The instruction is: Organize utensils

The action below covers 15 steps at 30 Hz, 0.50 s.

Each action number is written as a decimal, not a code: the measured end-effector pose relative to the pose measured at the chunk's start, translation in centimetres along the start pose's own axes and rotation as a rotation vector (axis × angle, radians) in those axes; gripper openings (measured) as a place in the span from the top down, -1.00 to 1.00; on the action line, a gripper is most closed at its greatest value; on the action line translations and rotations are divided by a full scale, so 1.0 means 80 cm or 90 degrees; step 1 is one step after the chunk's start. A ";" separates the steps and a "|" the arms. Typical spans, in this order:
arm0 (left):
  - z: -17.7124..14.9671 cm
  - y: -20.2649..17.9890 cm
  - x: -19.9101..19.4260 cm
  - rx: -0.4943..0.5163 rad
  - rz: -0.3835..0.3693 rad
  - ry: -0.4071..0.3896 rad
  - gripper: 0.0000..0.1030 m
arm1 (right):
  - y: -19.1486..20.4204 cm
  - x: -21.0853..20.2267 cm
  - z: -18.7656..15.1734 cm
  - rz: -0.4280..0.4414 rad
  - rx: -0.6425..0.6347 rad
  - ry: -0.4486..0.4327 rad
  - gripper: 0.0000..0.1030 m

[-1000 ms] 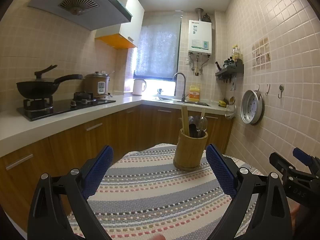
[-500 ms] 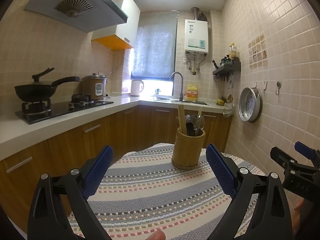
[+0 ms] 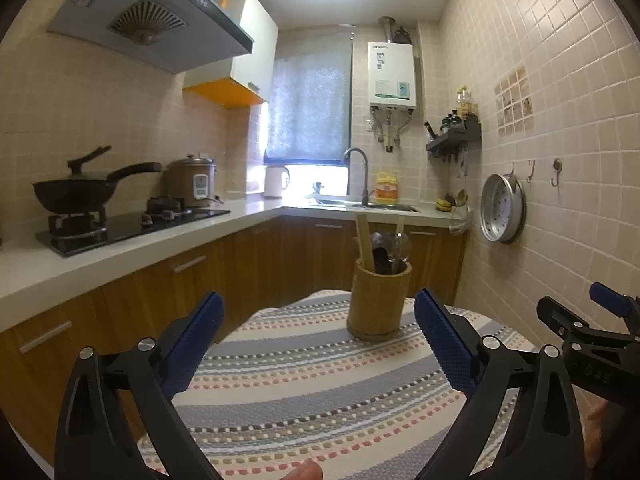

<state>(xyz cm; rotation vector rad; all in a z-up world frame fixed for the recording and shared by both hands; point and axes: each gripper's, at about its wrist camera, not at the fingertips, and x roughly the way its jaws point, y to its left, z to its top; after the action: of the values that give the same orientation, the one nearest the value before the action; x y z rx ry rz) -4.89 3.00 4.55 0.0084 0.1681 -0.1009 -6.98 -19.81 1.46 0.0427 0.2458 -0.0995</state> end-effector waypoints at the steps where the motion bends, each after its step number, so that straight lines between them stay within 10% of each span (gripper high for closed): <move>1: 0.000 0.000 0.000 -0.001 -0.002 0.001 -0.82 | 0.000 -0.001 0.000 0.001 0.000 0.000 -0.85; 15: 0.004 0.000 -0.006 0.005 0.029 -0.004 -0.85 | -0.004 -0.012 0.005 -0.001 0.002 -0.013 -0.85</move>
<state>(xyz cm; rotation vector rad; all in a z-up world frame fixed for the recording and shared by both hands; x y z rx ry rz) -5.32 3.06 4.92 0.0195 0.1609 -0.0556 -7.87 -20.03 2.12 0.0452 0.2259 -0.1021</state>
